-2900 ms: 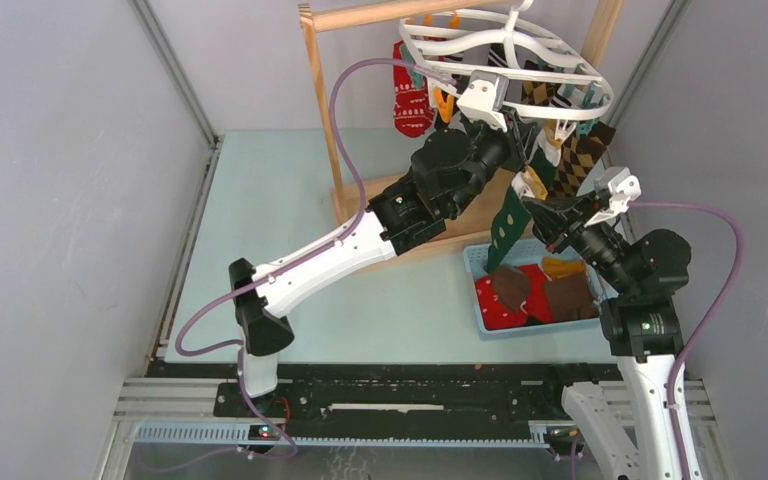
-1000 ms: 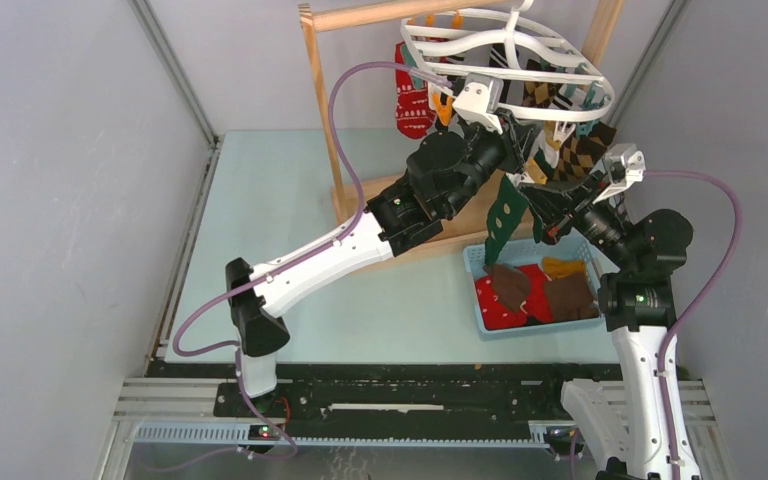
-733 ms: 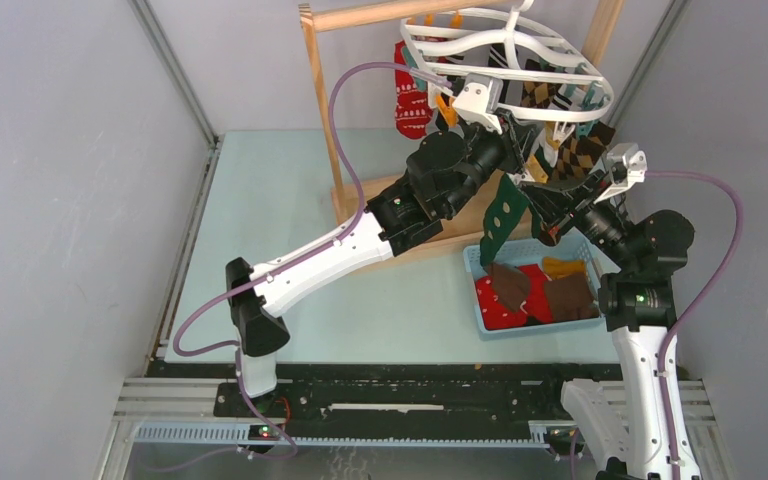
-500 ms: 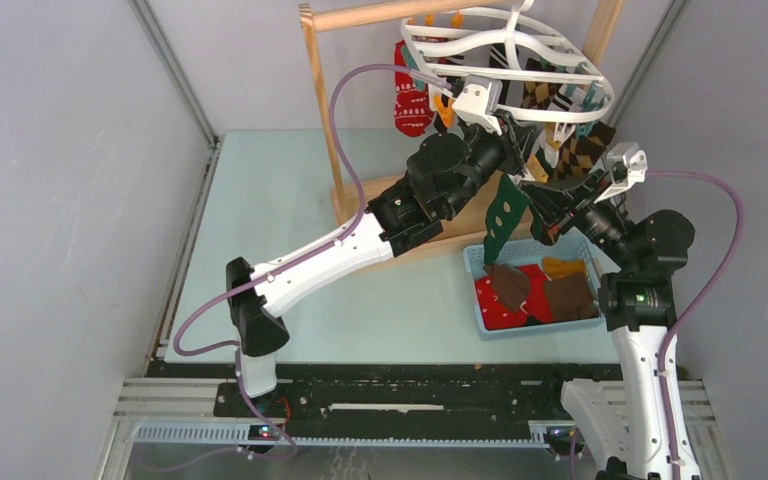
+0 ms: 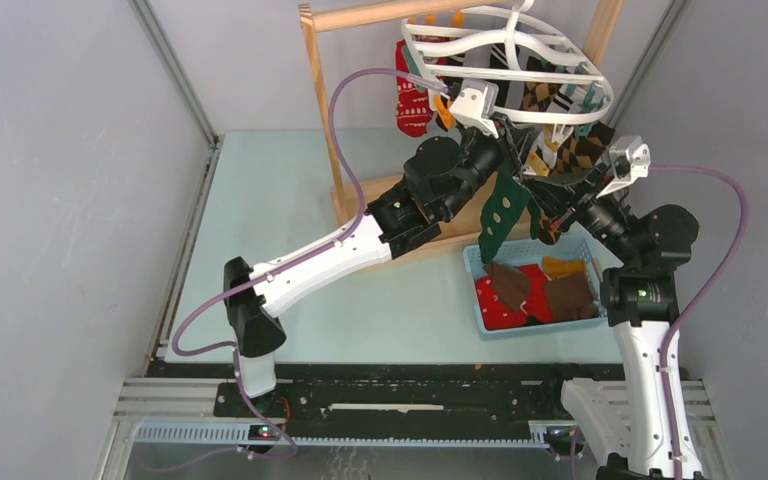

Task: Clip the socks to the hanger
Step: Clamp the sock onto the hanger.

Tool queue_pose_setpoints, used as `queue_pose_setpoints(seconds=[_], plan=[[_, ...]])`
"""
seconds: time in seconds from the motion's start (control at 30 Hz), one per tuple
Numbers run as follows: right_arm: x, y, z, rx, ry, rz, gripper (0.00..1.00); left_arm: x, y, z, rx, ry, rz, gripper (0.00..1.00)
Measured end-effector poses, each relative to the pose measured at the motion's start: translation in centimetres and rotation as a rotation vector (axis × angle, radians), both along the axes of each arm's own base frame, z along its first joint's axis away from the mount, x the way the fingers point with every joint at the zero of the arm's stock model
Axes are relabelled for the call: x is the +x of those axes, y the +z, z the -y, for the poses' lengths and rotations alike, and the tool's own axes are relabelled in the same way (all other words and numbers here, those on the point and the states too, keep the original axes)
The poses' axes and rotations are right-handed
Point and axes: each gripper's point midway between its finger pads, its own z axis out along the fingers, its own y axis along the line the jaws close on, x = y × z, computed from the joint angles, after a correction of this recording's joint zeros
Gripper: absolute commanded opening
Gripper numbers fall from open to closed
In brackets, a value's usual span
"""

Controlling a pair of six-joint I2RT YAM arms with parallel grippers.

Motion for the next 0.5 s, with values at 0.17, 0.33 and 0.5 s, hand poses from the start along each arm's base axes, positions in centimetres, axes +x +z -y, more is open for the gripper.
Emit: queue_pose_setpoints(seconds=[0.17, 0.33, 0.5], plan=[[0.28, 0.08, 0.03, -0.019, 0.000, -0.003, 0.00, -0.05, 0.18, -0.20, -0.009, -0.006, 0.008, 0.10], [0.34, -0.16, 0.06, -0.035, -0.002, -0.002, 0.00, -0.14, 0.35, -0.22, -0.013, -0.011, 0.010, 0.09], [0.45, -0.04, 0.07, -0.035, -0.002, 0.000, 0.00, -0.14, 0.35, -0.22, -0.013, -0.012, 0.009, 0.09]])
